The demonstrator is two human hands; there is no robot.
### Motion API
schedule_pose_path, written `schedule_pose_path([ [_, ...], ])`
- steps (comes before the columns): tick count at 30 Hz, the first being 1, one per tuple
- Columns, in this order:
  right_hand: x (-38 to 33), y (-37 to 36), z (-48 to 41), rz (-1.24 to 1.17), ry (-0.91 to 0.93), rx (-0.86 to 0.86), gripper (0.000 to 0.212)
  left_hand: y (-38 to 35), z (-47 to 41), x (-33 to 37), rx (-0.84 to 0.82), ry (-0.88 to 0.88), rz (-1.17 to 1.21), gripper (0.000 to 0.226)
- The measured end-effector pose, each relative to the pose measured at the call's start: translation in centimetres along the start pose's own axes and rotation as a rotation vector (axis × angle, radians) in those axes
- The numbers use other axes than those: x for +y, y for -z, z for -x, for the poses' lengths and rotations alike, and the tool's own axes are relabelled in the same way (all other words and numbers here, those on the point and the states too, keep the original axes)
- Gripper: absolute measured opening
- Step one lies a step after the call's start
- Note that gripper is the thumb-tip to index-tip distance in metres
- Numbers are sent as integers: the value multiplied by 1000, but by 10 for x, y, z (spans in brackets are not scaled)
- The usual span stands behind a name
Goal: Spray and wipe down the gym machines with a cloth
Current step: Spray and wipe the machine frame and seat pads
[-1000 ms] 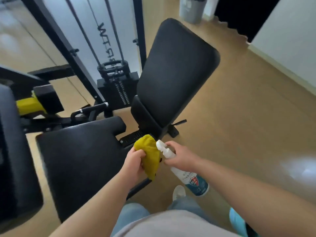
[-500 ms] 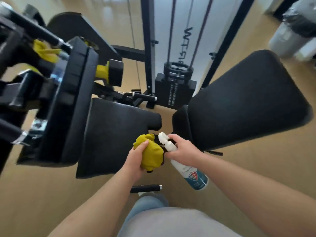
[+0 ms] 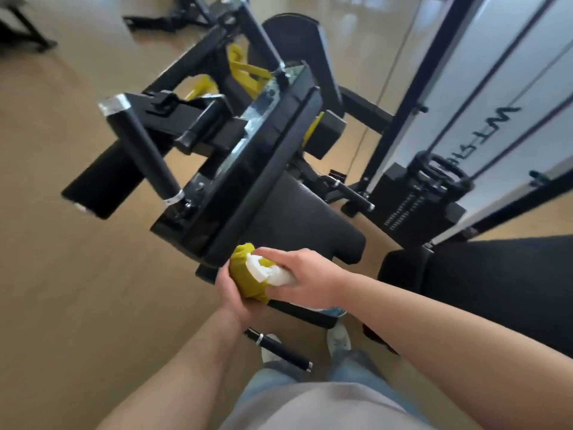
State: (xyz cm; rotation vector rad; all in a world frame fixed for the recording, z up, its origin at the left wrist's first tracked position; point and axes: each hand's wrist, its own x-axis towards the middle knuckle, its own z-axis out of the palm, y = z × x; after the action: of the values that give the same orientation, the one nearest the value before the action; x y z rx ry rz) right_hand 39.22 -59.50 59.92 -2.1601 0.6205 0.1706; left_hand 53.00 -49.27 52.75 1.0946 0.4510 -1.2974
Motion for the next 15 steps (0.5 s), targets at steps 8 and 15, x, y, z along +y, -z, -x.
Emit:
schedule_pose_path([
  [8, 3, 13, -14, 26, 238, -89, 40, -3, 18, -3, 44, -186, 320, 59],
  [15, 21, 35, -15, -119, 192, -59, 45, -24, 32, -19, 52, -231, 403, 61],
])
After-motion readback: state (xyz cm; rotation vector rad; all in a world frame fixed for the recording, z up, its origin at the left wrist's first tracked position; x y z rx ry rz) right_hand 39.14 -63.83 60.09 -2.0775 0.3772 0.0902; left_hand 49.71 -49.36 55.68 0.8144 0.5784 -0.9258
